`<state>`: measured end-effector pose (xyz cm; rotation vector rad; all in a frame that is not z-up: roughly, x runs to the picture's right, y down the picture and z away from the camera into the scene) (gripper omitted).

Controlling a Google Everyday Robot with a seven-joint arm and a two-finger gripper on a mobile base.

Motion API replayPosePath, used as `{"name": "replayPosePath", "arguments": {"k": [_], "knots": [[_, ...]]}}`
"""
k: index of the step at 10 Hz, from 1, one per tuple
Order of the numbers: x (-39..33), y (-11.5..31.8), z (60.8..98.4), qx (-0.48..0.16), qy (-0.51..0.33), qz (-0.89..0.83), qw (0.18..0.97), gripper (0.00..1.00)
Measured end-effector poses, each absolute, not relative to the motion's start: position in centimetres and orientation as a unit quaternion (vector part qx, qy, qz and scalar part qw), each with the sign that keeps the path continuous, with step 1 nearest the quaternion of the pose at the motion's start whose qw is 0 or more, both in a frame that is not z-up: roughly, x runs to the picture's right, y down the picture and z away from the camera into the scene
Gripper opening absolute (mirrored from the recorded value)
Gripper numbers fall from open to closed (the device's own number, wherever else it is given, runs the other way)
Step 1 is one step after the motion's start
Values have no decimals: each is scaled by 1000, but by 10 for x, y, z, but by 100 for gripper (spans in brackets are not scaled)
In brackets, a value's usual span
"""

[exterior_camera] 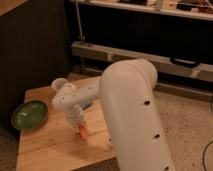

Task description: Drag the pepper across the table

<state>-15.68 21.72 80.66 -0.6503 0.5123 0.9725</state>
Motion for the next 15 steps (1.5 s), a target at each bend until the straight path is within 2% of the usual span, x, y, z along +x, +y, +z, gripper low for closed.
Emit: {"name": "replayPosePath", "arguments": {"k": [15], "knots": [[-233, 275, 738, -434, 128, 323, 831, 35]]}}
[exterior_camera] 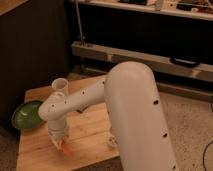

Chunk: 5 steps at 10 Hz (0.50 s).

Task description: Drag the pepper across the table

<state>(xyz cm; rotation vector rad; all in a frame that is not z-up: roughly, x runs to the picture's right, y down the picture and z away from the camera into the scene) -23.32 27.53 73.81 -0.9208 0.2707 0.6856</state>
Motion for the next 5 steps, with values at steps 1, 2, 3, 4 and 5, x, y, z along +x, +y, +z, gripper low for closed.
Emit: {"name": "replayPosePath", "arguments": {"k": [1, 2, 3, 4, 5], "knots": [[-236, 279, 734, -442, 120, 312, 832, 35], [-238, 282, 732, -448, 116, 304, 833, 35], [-239, 285, 729, -453, 111, 295, 834, 35], [-241, 288, 727, -455, 107, 287, 836, 35], [-242, 291, 724, -459, 102, 275, 839, 35]]}}
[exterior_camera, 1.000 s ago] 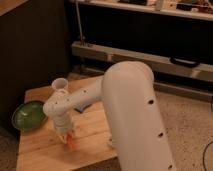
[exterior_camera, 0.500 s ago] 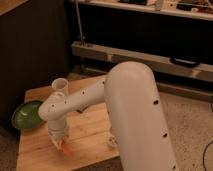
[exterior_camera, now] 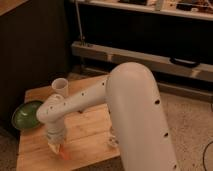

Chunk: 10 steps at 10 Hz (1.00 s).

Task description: Drag the pepper across the table

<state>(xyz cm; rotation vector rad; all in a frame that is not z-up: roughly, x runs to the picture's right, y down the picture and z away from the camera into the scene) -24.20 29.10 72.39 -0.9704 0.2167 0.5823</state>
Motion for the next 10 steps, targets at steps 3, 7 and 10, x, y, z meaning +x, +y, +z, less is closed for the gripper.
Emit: {"name": "replayPosePath", "arguments": {"k": [3, 7, 10], "knots": [[-247, 298, 717, -465, 87, 242, 847, 35], [-251, 306, 707, -472, 68, 187, 859, 35], [-258, 312, 699, -479, 51, 148, 864, 35]]}}
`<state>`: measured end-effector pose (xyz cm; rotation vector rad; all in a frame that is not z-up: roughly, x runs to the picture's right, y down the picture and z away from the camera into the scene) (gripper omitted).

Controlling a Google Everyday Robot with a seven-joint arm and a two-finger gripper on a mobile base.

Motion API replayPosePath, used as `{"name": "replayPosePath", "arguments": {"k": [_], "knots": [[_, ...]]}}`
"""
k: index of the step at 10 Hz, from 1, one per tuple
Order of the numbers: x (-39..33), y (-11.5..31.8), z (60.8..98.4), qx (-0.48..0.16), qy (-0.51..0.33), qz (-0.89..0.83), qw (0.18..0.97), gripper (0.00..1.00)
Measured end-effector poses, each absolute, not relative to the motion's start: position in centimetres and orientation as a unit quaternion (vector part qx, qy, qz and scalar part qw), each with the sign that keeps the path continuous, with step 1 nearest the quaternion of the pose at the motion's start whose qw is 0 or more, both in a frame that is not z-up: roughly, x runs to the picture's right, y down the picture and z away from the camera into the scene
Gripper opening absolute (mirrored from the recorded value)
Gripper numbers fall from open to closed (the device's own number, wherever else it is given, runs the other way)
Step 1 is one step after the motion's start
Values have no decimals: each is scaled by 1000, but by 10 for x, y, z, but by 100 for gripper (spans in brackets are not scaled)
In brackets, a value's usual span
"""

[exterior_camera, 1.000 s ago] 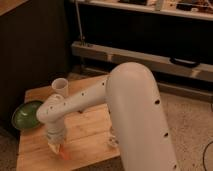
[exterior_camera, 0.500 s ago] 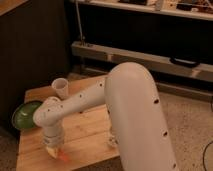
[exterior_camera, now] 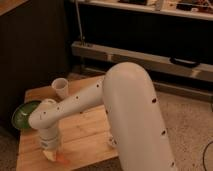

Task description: Drag the pepper across the table

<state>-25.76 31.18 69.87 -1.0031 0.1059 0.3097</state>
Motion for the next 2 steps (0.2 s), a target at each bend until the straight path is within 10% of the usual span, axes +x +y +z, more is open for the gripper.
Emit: {"name": "replayPosePath", "arguments": {"k": [2], "knots": [[-261, 315, 693, -483, 37, 125, 866, 35]]}}
